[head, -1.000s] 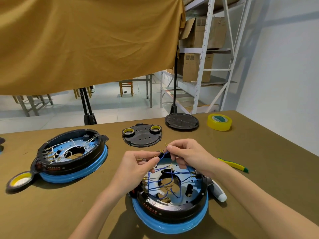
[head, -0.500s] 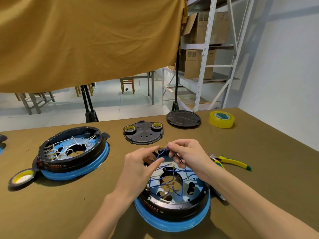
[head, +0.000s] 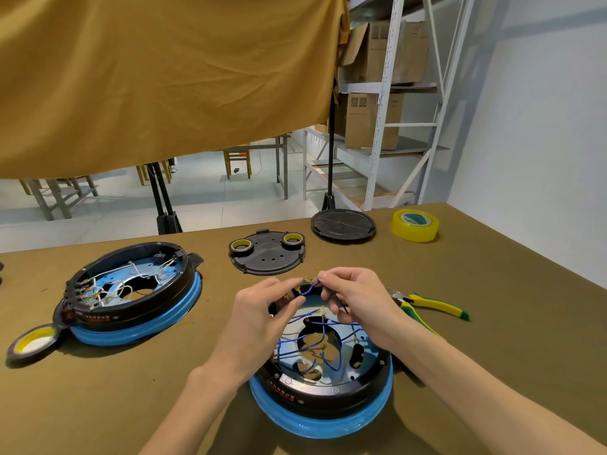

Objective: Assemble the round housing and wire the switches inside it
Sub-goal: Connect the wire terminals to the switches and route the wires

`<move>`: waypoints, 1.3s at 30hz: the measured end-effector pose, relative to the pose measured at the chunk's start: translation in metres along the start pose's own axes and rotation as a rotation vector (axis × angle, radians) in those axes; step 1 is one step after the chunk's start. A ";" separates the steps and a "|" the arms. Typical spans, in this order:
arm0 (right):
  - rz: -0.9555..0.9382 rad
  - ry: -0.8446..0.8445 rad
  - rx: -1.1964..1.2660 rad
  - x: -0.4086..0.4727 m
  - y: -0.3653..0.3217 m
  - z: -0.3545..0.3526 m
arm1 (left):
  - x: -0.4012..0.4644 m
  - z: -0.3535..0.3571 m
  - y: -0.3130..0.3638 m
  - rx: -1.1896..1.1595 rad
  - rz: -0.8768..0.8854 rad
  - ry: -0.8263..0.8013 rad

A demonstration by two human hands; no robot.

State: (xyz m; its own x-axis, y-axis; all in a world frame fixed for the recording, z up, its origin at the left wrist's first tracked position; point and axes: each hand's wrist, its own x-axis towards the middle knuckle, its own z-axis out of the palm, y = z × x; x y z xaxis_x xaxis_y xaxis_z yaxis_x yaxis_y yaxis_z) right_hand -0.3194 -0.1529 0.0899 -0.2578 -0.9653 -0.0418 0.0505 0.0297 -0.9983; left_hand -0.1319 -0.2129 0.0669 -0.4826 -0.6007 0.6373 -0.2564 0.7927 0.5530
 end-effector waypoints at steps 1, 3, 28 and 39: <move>0.008 0.014 0.005 -0.001 0.000 0.002 | 0.000 0.001 0.000 0.005 -0.007 0.012; 0.017 0.032 0.009 -0.004 0.001 0.006 | 0.000 0.004 0.002 0.008 -0.032 0.033; 0.106 -0.119 -0.294 0.005 0.006 -0.004 | -0.019 -0.001 -0.034 -0.124 -0.276 -0.188; 0.291 -0.524 -0.888 0.050 -0.027 0.020 | -0.028 0.005 -0.060 -0.418 -0.563 -0.066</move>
State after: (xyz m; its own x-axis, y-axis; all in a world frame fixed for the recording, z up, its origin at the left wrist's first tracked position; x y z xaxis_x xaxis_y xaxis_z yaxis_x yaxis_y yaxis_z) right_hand -0.3148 -0.2073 0.1153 0.1082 -0.8756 -0.4708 -0.7311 0.2508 -0.6345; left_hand -0.1069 -0.2429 0.0134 -0.4243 -0.8900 0.1672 -0.1448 0.2489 0.9576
